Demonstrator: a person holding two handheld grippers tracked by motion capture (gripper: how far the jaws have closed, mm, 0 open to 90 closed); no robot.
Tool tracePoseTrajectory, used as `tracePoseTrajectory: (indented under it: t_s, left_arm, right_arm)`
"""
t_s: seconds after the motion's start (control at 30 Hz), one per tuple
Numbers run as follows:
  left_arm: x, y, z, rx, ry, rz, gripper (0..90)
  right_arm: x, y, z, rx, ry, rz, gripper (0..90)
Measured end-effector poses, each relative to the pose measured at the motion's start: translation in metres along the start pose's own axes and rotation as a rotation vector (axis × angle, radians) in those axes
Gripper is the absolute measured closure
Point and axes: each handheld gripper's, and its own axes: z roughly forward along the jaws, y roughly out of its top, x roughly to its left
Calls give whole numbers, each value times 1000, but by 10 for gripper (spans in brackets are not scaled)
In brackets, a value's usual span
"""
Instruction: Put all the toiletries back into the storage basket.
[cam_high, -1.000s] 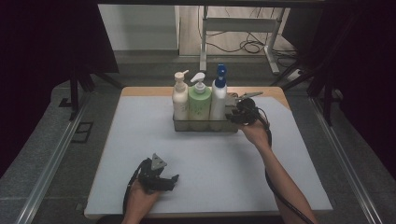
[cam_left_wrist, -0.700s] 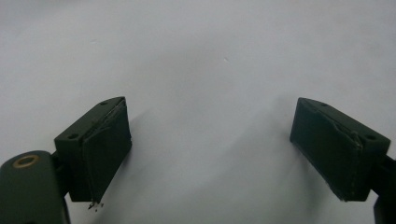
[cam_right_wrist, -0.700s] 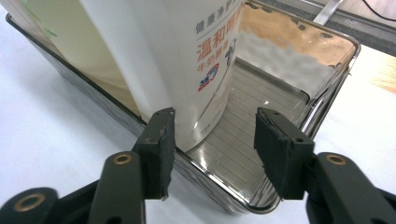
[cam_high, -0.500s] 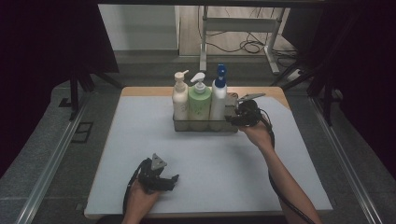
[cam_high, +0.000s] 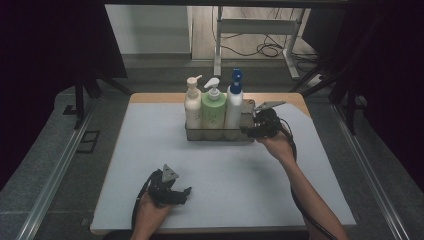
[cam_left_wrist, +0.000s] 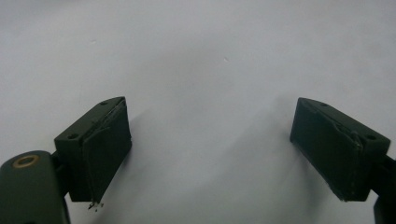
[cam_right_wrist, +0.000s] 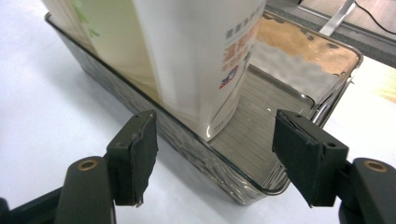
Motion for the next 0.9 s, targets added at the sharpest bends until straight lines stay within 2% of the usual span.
tracePoseTrajectory:
  t_s: [0.3,0.57,0.73,0.83,0.9]
  left_arm:
    - [0,0,0,0,0,0,123]
    - [0,0,0,0,0,1,122]
    - [0,0,0,0,0,1,123]
    - [0,0,0,0,0,1,123]
    - [0,0,0,0,0,1,123]
  right_arm:
    - [6,-4,-11,-14,16,-30,259]
    - [10,-8,-24,-24,41,-44,140]
    - [15,-12,-32,-19,40,-71,110]
    - [19,-15,-37,-20,39,-87,24]
    - [21,-18,-41,-17,38,-102,0]
